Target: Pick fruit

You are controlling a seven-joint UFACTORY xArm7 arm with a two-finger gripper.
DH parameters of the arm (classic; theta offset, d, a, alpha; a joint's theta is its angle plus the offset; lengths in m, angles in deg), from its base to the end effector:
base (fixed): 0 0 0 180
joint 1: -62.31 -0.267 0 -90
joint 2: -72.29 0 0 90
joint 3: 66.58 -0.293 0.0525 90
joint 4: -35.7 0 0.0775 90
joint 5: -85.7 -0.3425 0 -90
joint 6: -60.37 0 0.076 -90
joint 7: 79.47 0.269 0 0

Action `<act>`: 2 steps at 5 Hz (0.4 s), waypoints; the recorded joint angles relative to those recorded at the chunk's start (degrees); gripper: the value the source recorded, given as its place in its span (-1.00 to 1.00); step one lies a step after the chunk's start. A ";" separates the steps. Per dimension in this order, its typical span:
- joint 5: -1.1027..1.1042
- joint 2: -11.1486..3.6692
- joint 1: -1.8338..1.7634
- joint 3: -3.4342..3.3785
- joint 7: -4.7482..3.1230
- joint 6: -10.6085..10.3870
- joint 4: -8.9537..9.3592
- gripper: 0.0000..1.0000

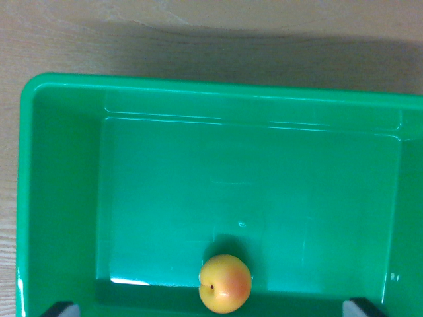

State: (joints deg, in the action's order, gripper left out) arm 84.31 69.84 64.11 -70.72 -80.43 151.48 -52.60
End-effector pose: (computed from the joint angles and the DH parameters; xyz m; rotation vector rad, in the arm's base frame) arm 0.4626 0.0252 0.3353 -3.1108 -0.0887 0.1433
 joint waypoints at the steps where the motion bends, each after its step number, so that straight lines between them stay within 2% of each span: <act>1: 0.04 -0.05 -0.03 0.03 -0.29 -1.60 1.69 -1.00; 2: 0.04 -0.05 -0.03 0.03 -0.29 -1.60 1.69 -1.00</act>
State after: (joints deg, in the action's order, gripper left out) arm 84.35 69.79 64.08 -70.69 -80.72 149.88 -50.91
